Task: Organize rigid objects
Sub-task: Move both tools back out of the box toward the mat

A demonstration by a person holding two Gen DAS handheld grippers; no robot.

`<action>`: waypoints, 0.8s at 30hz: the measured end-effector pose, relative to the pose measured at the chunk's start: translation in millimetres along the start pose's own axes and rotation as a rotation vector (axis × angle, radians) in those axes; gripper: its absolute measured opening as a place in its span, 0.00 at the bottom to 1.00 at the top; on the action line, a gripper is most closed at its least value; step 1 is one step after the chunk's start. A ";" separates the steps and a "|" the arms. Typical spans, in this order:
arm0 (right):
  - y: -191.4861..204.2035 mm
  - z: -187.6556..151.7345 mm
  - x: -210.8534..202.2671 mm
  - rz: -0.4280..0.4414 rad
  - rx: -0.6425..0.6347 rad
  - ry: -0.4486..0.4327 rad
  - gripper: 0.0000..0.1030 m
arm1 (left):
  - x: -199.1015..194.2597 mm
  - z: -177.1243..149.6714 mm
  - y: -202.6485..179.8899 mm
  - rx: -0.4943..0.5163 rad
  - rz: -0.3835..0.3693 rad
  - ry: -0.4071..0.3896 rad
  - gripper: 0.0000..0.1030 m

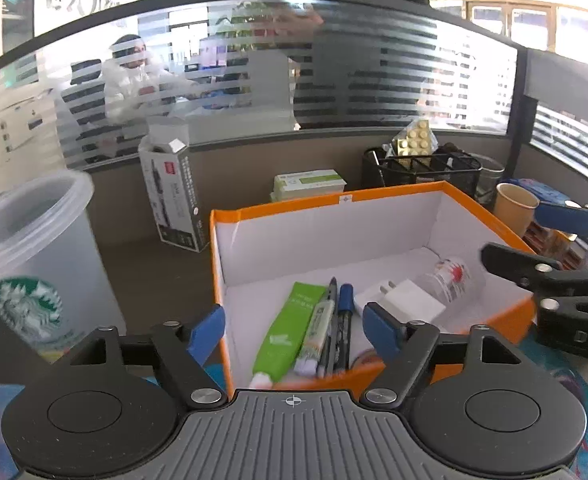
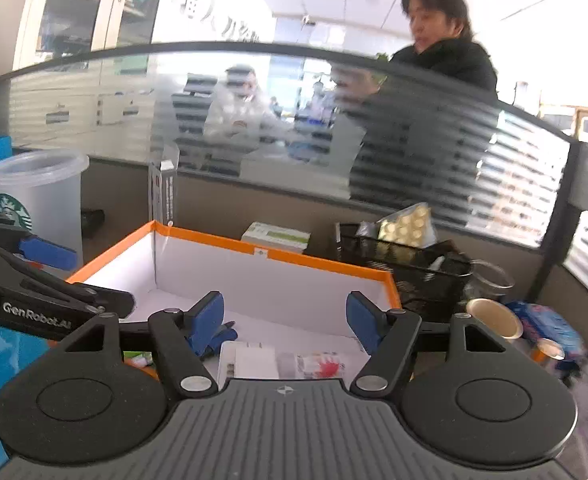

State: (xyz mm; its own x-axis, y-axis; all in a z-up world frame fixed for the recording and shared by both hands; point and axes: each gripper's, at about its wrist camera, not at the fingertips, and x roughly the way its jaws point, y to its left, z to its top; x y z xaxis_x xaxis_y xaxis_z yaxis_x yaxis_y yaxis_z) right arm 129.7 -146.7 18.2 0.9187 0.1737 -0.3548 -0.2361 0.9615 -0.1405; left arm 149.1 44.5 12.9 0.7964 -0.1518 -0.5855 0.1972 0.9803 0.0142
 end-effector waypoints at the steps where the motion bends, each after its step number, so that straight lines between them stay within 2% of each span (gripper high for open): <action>1: 1.8 -4.0 -7.9 -0.006 -0.006 -0.003 0.69 | -4.1 -4.9 0.7 -0.002 -0.015 -0.005 0.84; 2: 3.4 -8.3 -14.4 -0.009 -0.012 -0.001 0.72 | -7.8 -10.6 0.3 0.006 -0.032 -0.011 0.89; 5: 9.9 -24.9 -30.1 -0.003 -0.006 0.027 0.77 | -11.2 -27.5 -4.8 0.072 -0.050 -0.015 0.90; 7: 18.0 -38.6 -29.9 0.042 -0.008 0.074 0.78 | -10.2 -39.2 -5.1 0.096 -0.036 -0.002 0.90; 11: 43.1 -64.9 -10.9 0.166 -0.031 0.188 0.78 | -11.7 -58.0 6.6 0.059 -0.044 0.027 0.90; 14: 56.9 -78.8 12.8 0.236 -0.030 0.260 0.78 | -11.0 -70.0 21.0 0.037 -0.012 0.055 0.90; 18: 62.7 -85.8 31.5 0.264 -0.032 0.281 0.78 | -14.4 -84.5 47.2 -0.010 0.036 0.082 0.90; 22: 55.7 -86.2 52.3 0.361 0.040 0.319 0.80 | -9.9 -92.5 70.7 -0.064 0.075 0.115 0.90; 24: 60.0 -86.4 55.5 0.379 0.043 0.328 0.83 | -7.5 -94.7 78.4 -0.083 0.083 0.123 0.90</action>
State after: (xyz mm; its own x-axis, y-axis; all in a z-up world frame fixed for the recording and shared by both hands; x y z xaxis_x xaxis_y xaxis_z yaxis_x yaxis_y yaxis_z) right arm 139.2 -97.8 -89.9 0.6214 0.4427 -0.6465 -0.5141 0.8530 0.0899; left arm 104.5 134.5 -58.4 0.7310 -0.0587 -0.6799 0.0819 0.9966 0.0021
